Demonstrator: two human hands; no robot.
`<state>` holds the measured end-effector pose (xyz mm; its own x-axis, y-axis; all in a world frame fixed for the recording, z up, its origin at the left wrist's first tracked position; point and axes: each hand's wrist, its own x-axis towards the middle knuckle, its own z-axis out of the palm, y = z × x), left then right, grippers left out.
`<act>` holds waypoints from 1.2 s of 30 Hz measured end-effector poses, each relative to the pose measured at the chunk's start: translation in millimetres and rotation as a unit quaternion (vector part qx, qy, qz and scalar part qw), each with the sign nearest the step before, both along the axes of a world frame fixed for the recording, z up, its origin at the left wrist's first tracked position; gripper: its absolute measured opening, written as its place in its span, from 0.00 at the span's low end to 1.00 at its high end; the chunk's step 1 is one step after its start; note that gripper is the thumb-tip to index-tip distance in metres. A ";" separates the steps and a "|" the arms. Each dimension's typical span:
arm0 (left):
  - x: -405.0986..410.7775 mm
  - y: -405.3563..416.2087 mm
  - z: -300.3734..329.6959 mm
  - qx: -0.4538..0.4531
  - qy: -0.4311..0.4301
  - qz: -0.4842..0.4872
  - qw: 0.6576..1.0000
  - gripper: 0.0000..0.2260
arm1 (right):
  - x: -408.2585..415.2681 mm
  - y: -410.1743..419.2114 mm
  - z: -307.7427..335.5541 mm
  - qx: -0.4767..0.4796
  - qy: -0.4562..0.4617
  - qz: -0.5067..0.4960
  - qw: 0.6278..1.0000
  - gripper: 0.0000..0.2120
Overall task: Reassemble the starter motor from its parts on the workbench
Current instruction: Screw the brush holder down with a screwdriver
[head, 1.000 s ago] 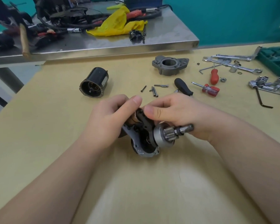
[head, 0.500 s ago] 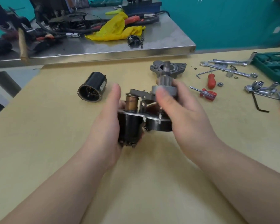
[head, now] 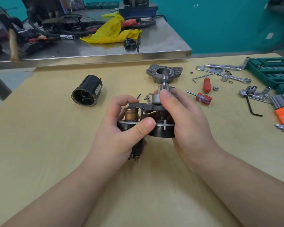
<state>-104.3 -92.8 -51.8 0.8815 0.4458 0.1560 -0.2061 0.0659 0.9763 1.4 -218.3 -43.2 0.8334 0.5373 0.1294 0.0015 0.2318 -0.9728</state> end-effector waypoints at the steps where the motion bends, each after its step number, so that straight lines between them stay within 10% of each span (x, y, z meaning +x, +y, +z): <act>1: 0.3 -0.6 0.3 0.001 -0.004 0.007 1.000 0.21 | 0.6 -0.5 0.7 -0.005 -0.006 0.008 1.000 0.15; 29: 0.5 6.4 3.1 0.007 -0.007 0.042 0.999 0.21 | 15.4 -4.4 0.2 0.004 0.011 0.093 0.996 0.15; 36: 4.3 33.9 4.3 -0.081 0.013 0.099 0.992 0.06 | 63.5 -13.3 13.3 -0.162 -0.081 -0.115 0.977 0.05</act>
